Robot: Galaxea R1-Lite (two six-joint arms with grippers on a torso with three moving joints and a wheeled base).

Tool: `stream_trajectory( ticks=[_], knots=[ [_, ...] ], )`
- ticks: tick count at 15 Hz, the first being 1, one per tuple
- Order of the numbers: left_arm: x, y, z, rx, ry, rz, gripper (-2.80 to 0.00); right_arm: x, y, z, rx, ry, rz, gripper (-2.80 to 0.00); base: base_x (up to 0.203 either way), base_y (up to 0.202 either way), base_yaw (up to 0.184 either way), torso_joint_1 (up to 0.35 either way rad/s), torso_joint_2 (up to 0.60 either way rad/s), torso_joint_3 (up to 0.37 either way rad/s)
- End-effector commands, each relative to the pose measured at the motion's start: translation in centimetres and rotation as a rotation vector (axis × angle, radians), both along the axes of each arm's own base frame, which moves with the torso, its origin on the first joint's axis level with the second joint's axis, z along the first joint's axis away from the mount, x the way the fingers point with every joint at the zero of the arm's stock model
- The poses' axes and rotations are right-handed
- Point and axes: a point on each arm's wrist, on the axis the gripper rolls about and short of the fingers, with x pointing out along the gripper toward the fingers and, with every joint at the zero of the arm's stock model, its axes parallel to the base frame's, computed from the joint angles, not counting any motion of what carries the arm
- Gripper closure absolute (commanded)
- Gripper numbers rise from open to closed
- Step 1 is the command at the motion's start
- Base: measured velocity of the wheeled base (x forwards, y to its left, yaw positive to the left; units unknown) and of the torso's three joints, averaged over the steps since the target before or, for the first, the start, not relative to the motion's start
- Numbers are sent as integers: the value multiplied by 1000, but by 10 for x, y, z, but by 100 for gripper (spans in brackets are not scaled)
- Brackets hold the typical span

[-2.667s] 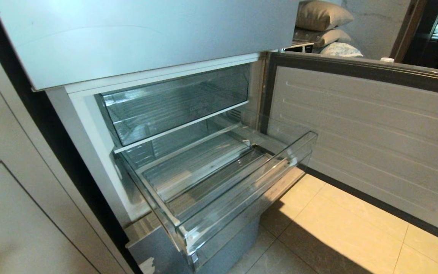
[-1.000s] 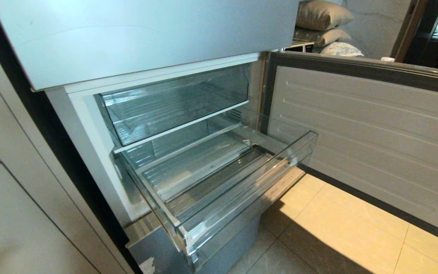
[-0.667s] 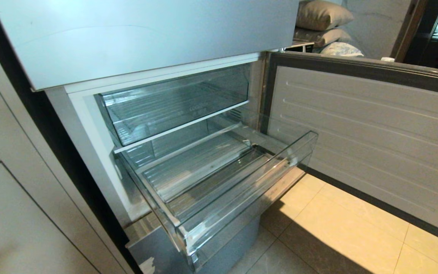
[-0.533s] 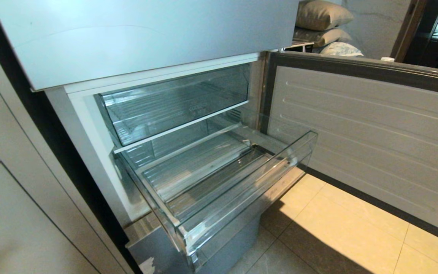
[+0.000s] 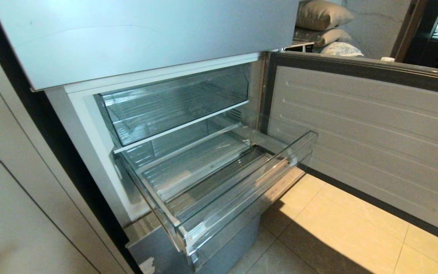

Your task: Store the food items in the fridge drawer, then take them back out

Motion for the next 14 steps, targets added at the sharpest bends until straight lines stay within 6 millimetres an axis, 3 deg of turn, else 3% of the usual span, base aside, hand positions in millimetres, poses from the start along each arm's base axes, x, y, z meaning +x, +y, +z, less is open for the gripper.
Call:
stream_trajectory(
  ticks=[1, 5, 7, 11, 14],
  knots=[
    [0, 0, 0, 0, 1, 1, 0, -1, 1, 2, -1, -2, 0, 0, 0, 0, 0, 0, 0, 0],
    [0, 0, 0, 0, 1, 1, 0, -14, 18, 43, -35, -14, -19, 0, 0, 0, 0, 0, 0, 0],
    [0, 0, 0, 0, -1, 1, 0, -30, 38, 81, -66, -22, -43, 0, 0, 0, 0, 0, 0, 0],
    [0, 0, 0, 0, 0, 1, 0, -69, 114, 176, -212, -63, -99, 0, 0, 0, 0, 0, 0, 0],
    [0, 0, 0, 0, -1, 1, 0, -88, 186, 230, -341, -112, -118, 0, 0, 0, 0, 0, 0, 0]
  ],
)
